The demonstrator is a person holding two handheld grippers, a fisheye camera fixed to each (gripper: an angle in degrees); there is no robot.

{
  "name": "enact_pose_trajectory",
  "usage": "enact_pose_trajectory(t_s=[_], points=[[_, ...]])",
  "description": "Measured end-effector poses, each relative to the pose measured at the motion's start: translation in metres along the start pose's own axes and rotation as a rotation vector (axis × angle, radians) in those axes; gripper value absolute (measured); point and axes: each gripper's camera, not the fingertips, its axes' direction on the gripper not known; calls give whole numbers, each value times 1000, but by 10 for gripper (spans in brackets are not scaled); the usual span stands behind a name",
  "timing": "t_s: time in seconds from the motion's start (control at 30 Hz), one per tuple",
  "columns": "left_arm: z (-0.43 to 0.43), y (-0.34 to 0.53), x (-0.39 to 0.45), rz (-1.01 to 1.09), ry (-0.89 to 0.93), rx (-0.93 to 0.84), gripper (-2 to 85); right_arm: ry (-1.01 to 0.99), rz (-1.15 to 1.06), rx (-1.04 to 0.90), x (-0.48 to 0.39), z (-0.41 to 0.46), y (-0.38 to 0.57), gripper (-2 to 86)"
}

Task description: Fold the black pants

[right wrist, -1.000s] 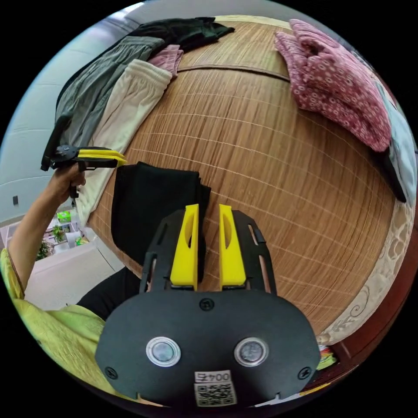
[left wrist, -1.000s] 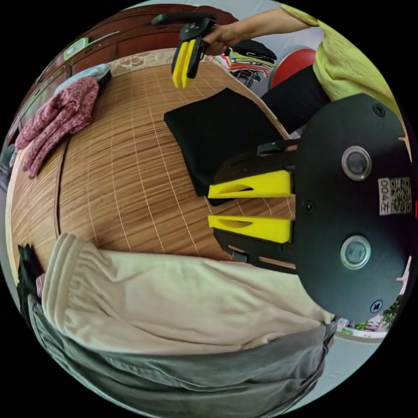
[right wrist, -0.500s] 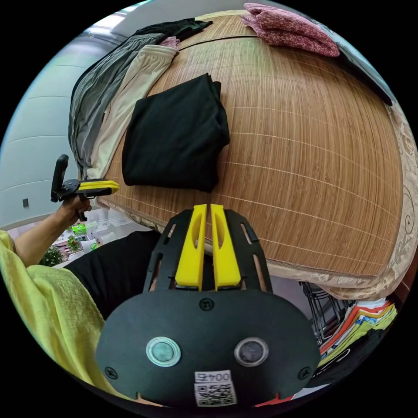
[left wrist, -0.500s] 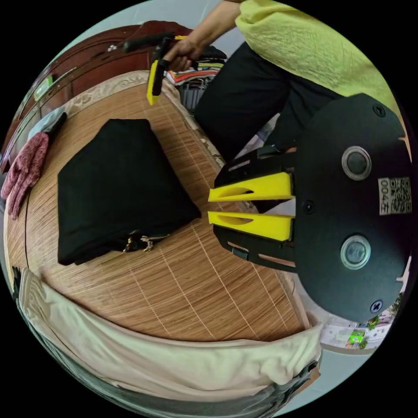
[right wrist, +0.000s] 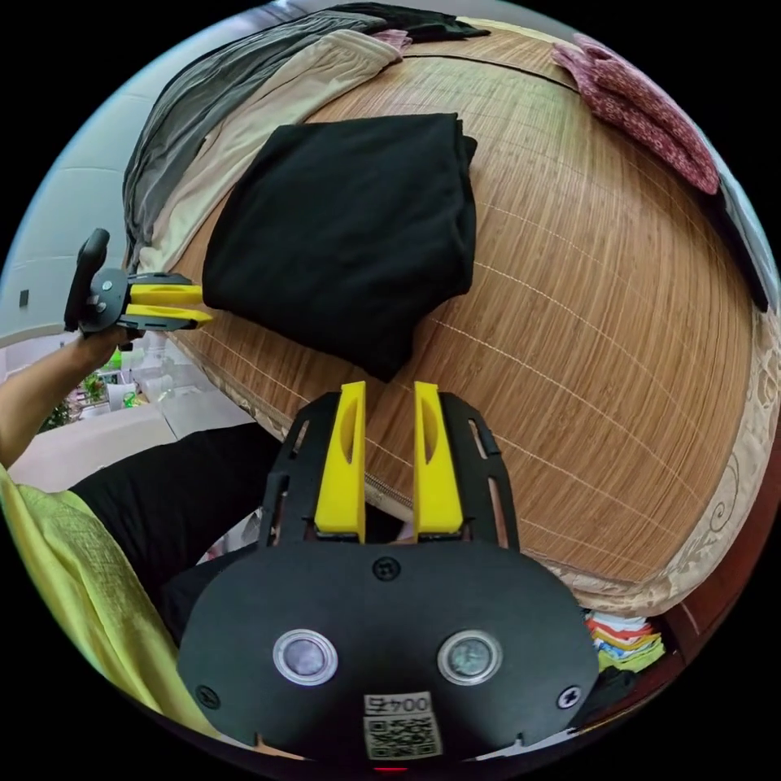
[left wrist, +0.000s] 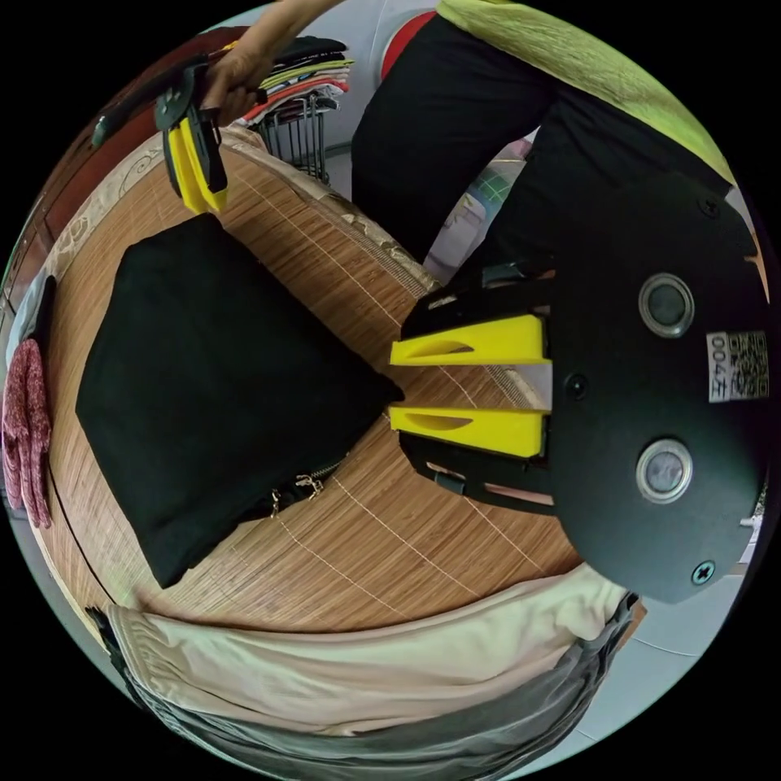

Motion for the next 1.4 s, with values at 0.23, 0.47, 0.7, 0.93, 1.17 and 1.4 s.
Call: enact_pose_trajectory(t_s=[0.23, 0.47, 0.7, 0.93, 1.17, 1.4], points=[[10, -1, -8, 16, -15, -8, 56, 15, -105, -12, -10, 6, -17, 58], [12, 9, -17, 157, 39, 0, 20, 41, -106, -3, 5, 6, -11, 36], [25, 32, -46, 60, 77, -59, 4, 17, 28, -85, 11, 24, -7, 47], [-44, 41, -50, -151, 55, 269, 2, 40, 148, 223, -4, -23, 32, 62], [-21, -46, -24, -144, -150, 289, 1, 189, 94, 187, -26, 10, -6, 78], [19, -41, -75, -431, 123, 314, 0, 76, 147, 112, 4, 47, -14, 75]])
